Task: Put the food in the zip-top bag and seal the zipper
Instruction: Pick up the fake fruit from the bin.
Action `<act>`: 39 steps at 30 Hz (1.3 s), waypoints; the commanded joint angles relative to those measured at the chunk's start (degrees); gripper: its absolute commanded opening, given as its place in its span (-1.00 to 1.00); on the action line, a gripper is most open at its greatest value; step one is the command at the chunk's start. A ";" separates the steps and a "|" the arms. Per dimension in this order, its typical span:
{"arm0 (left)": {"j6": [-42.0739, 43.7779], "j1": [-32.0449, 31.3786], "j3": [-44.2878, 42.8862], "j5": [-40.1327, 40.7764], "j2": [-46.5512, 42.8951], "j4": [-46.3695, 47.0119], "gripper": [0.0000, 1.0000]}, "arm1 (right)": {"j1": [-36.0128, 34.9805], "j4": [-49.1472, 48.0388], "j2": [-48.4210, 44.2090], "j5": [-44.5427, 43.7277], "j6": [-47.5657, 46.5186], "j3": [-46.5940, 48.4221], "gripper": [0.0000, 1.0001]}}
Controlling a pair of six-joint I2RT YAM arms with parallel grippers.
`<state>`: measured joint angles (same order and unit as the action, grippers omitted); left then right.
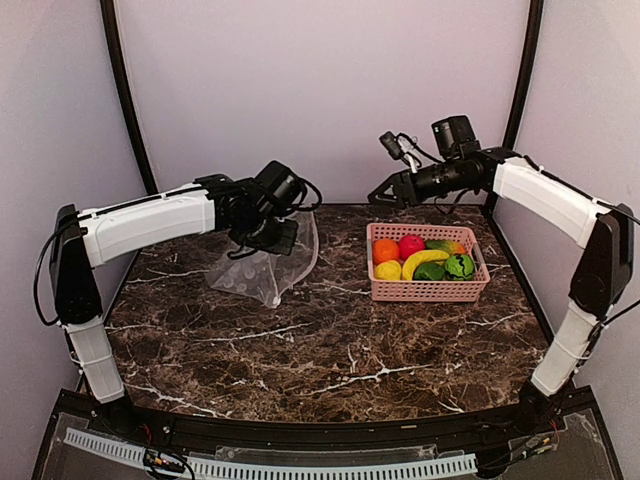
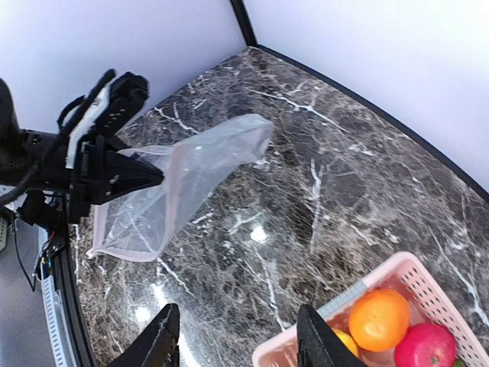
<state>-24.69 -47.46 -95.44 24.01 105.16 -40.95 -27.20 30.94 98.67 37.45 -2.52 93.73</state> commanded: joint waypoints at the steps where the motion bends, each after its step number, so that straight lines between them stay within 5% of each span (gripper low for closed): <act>1: 0.49 0.20 0.78 -2.71 -1.63 1.23 -0.99 | 4.31 9.89 0.14 -0.50 -10.98 0.27 0.12; 6: 1.30 0.18 1.41 -3.26 -2.01 2.07 -0.99 | 8.95 16.56 0.85 -7.88 -23.42 -1.32 0.37; 19: 2.49 0.18 5.10 -4.26 -4.30 3.60 -0.99 | 14.56 22.28 5.86 -21.30 -43.03 -2.70 -0.13; 39: 1.98 0.18 7.12 -7.57 -5.18 4.86 -0.99 | 16.70 21.18 17.48 -23.12 -48.38 3.21 -0.05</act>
<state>-22.65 -47.40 -89.45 17.39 103.46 -36.29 -10.50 52.29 114.80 14.20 -50.02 94.15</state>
